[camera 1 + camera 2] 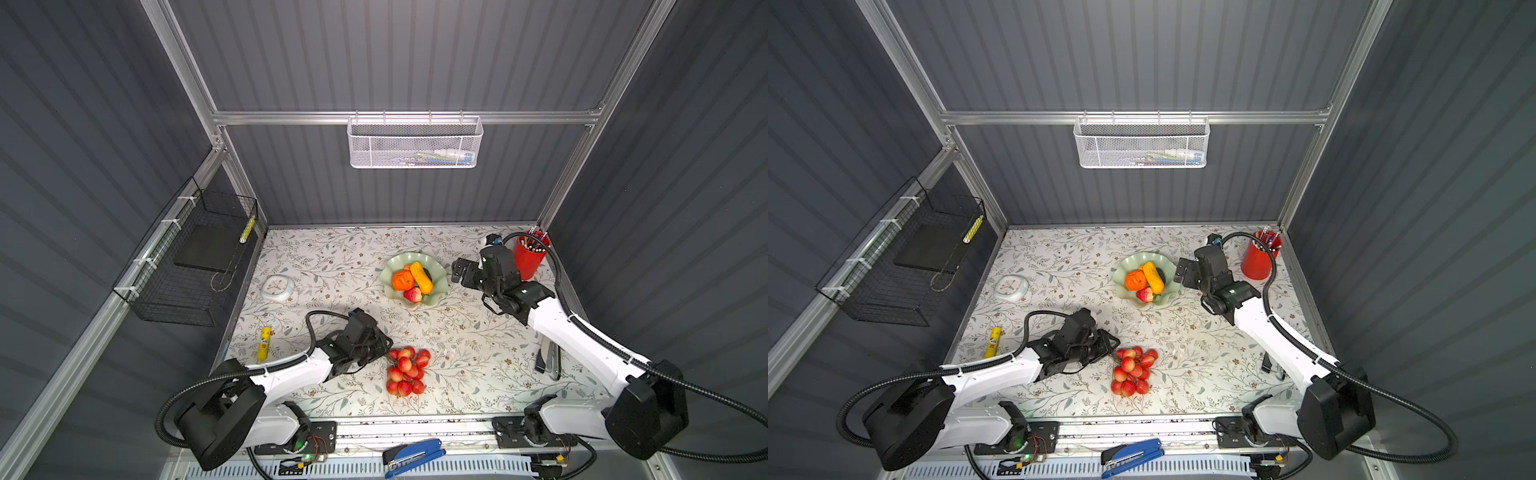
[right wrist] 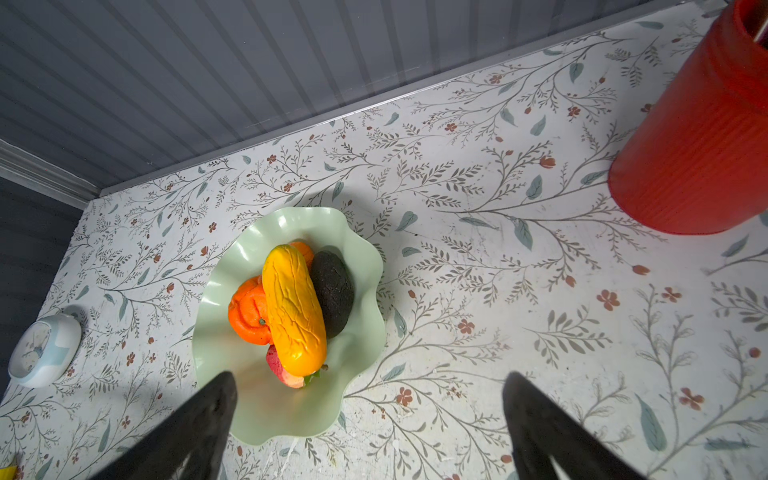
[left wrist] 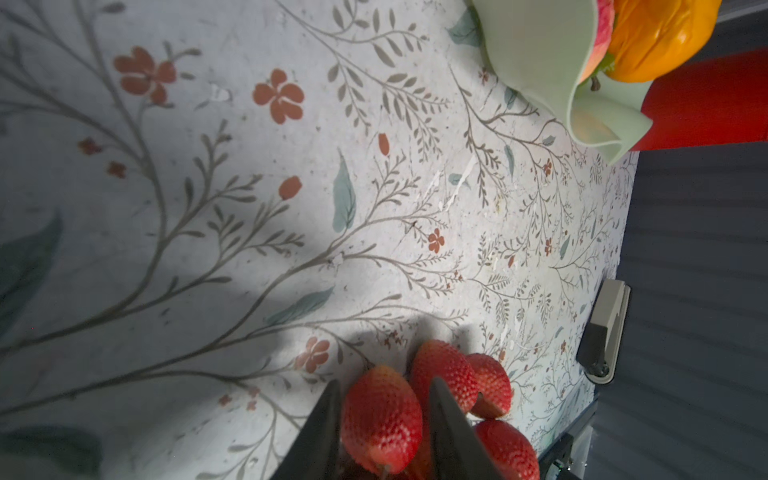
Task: Place and organize the fake fruits in the fruit bowl
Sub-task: 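Grasp the strawberry bunch with the left gripper while the right withdraws, then carry the strawberry bunch onto the bowl with the left gripper and release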
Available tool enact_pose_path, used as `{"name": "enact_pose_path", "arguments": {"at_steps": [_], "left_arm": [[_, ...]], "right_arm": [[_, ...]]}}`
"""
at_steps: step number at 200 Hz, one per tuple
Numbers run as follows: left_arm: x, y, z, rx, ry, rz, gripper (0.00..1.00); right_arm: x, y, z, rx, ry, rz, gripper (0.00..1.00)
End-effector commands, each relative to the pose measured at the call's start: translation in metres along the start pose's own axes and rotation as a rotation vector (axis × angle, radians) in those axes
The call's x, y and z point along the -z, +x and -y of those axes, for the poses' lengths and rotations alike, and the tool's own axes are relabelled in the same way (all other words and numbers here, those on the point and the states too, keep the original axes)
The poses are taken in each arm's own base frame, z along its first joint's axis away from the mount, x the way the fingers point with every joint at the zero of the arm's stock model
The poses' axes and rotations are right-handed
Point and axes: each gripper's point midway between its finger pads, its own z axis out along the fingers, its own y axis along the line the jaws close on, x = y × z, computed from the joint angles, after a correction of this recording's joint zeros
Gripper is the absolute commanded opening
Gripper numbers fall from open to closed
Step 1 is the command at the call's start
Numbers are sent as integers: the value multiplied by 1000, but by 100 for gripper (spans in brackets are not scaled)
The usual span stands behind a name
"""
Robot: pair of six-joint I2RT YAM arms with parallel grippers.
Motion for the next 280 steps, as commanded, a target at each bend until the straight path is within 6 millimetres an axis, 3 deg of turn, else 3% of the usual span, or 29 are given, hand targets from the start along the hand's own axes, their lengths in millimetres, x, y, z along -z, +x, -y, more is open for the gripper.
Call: {"name": "enact_pose_path", "arguments": {"at_steps": [1,11,30,71,119,142,174,190,229,256,280], "left_arm": [[1,-1,17,-21,39,-18,28],[2,-1,17,-21,36,-19,22],[8,-3,18,-18,27,-9,0],[20,-11,35,-24,47,14,0],[51,-44,115,-111,201,62,0],[68,-73,154,-187,270,67,0],[75,-123,186,-248,358,72,0],[71,-145,205,-305,401,83,0],[32,-176,252,-353,586,23,0],[-4,-190,248,-337,589,4,0],[-21,-207,224,-312,533,52,0]], "right_arm": [[4,-5,2,-9,7,21,99],[4,-5,2,-7,7,22,99],[3,-5,1,-7,5,24,99],[-1,-4,-1,-11,0,15,99],[4,-10,0,-7,1,34,99],[9,-14,5,-34,2,58,99],[17,-21,10,-66,-9,95,99],[22,-25,13,-65,-5,105,99],[36,-32,26,-71,22,132,99],[40,-32,36,-76,41,134,99],[53,-36,39,-77,35,158,99]]}}
